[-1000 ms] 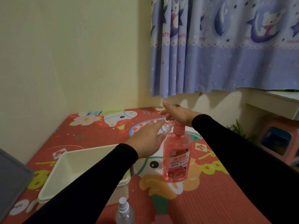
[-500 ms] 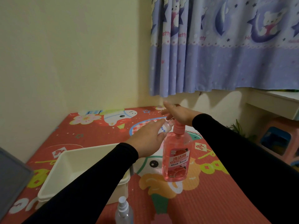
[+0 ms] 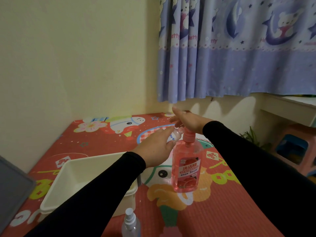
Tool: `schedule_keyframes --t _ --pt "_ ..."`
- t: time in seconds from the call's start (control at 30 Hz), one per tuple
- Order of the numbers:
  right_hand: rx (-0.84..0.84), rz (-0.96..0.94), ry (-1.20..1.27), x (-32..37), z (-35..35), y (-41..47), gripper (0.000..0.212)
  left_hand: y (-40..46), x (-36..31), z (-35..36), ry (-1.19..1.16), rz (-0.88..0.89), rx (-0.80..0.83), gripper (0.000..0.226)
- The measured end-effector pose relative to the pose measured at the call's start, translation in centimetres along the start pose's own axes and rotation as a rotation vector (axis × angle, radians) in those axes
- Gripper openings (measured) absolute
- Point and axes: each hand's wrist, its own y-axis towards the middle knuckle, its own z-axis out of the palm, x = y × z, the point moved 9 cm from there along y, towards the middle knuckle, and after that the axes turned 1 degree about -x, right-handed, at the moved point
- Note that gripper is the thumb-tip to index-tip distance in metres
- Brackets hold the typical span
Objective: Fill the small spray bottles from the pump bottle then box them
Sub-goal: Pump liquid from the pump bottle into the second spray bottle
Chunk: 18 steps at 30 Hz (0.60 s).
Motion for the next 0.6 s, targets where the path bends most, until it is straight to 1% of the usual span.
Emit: schedule_keyframes --t 0.1,0.17,0.33,0.37,0.5,0.6 --pt "0.003 0.008 0.006 -0.1 0.0 0.0 0.073 0.1 0.1 -0.1 -0.011 -0.011 0.007 0.042" --pt "-0.013 0.006 0.010 -0.1 -0.4 0.0 0.075 0.1 0.1 -0.3 -0.003 -0.020 0.015 0.045" --pt "-0.020 0.008 -0.025 0.8 -1.4 -0.2 0.090 0.2 0.1 -1.3 0.011 -0.025 -0.006 0.050" --pt "-0.022 0.012 -0.024 0.7 -1.3 -0.2 0.088 0.1 0.2 -1.2 0.012 -0.026 -0.007 0.049" --pt "0.006 -0.014 0.015 0.2 0.0 -0.1 0.069 -0.3 0.0 -0.4 0.014 -0.014 -0.001 0.048" --pt "0.014 -0.010 0.008 0.1 0.0 -0.2 0.067 -0.4 -0.2 -0.4 0.011 -0.014 -0.004 0.049"
